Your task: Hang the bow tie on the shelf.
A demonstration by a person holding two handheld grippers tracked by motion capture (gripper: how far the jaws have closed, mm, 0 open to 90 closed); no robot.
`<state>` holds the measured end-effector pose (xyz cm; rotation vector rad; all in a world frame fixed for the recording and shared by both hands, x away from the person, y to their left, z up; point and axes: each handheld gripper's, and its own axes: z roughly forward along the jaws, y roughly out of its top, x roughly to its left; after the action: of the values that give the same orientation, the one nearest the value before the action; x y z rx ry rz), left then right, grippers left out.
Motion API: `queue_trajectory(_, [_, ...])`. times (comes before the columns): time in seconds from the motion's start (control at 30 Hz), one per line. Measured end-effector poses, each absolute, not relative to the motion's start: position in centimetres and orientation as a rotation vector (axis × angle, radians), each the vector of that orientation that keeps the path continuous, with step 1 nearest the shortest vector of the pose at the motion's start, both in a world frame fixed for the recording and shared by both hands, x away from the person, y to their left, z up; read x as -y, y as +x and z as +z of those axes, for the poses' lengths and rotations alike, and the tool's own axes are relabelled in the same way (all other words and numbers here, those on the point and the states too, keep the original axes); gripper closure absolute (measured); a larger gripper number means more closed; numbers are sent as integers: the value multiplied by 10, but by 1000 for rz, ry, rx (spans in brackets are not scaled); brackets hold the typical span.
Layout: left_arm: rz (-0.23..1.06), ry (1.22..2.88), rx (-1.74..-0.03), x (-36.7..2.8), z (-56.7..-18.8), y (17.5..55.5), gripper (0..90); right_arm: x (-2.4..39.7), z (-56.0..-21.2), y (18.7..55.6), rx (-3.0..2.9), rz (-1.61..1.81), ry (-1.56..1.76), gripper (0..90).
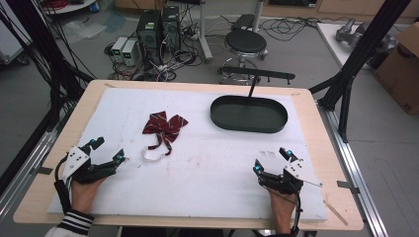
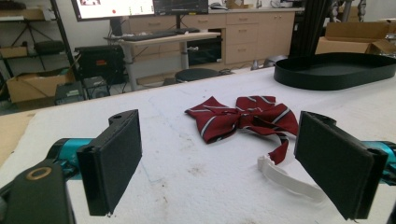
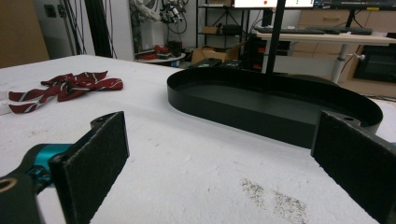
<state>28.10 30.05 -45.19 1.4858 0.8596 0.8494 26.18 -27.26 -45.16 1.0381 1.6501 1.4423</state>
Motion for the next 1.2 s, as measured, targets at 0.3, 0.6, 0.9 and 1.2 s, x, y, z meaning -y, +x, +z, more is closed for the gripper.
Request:
queue_trajectory(0.3, [810, 1507, -876, -301, -451, 285, 155, 273, -452, 262, -1649, 1445, 1043, 31])
queue_trajectory(0.6, [797, 1505, -885, -302, -451, 286, 155, 272, -452, 262, -1647, 1435, 1037, 31])
queue_trajectory(0.9, [783, 1534, -879, -301, -450, 288, 155, 271, -451, 262, -1650, 1430, 1039, 31])
queue_trajectory(1.2, [728, 1634, -811, -292, -432, 296, 154, 271, -451, 262, -1651, 1430, 1037, 31])
